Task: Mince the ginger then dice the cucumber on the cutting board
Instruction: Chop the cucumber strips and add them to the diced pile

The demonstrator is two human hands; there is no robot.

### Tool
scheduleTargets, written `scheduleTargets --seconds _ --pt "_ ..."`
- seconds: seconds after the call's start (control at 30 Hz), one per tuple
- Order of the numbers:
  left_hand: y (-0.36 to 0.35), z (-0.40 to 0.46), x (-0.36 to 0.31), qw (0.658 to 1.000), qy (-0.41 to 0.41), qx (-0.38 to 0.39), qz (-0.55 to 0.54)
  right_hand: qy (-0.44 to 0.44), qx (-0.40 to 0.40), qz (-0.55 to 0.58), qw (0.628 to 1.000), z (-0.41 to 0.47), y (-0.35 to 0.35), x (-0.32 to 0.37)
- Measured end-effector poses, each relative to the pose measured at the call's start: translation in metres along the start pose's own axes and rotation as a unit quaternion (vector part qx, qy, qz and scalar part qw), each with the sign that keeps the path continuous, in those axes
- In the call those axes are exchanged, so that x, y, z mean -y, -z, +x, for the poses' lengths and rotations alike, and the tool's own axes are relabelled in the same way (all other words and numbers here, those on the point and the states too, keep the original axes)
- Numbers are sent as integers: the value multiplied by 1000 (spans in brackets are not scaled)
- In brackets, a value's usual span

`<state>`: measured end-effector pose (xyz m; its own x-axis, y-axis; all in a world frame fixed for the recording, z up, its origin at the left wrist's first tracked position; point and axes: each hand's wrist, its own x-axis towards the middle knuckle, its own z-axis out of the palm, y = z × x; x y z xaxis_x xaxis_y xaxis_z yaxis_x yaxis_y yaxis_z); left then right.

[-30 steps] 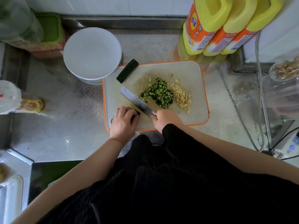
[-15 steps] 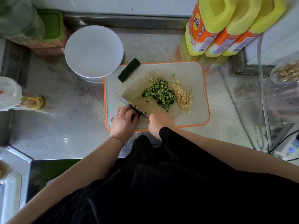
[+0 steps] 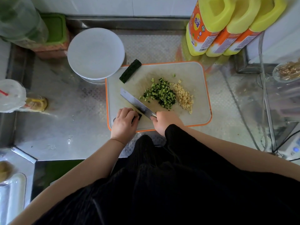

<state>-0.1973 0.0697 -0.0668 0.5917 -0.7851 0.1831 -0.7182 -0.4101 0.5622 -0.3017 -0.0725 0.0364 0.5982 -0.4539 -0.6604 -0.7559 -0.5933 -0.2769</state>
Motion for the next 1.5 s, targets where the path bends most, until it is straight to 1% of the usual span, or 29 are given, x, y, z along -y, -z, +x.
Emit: scheduleTargets --seconds 0.17,0.37,0.5,0.6,0.67,0.77,0.9,1.03,1.1,1.2,1.4,1.5 --pt "-3 -2 2 1000 2 -1 5 25 7 -35 999 -7 -2 7" --pt "-4 -2 3 1000 6 -10 5 -3 32 -38 999 2 -15 13" --pt "-4 -2 4 1000 0 -11 11 -6 28 10 1000 10 -16 7" --pt "-2 -2 3 1000 -9 -10 9 -34 7 72 997 15 -11 1" --pt "1 -1 0 1000 -9 -1 4 -52 7 98 994 16 -11 -2" --pt "5 0 -3 1000 -10 4 0 -48 0 53 997 12 -10 -2" --pt "6 -2 -1 1000 3 -4 -3 3 -5 -18 1000 3 -9 1" --pt "6 -4 0 1000 11 8 -4 26 -4 -37 999 -3 -8 9" --pt "7 -5 1 999 27 18 -5 25 -3 -41 999 -4 -9 13" --pt "5 -5 2 1000 25 15 -5 20 1 -62 998 -3 -12 14" --pt "1 -6 6 1000 27 6 -6 -2 27 -48 998 8 -25 17" --pt "0 -6 6 1000 24 6 -8 -6 30 -6 1000 12 -25 14"
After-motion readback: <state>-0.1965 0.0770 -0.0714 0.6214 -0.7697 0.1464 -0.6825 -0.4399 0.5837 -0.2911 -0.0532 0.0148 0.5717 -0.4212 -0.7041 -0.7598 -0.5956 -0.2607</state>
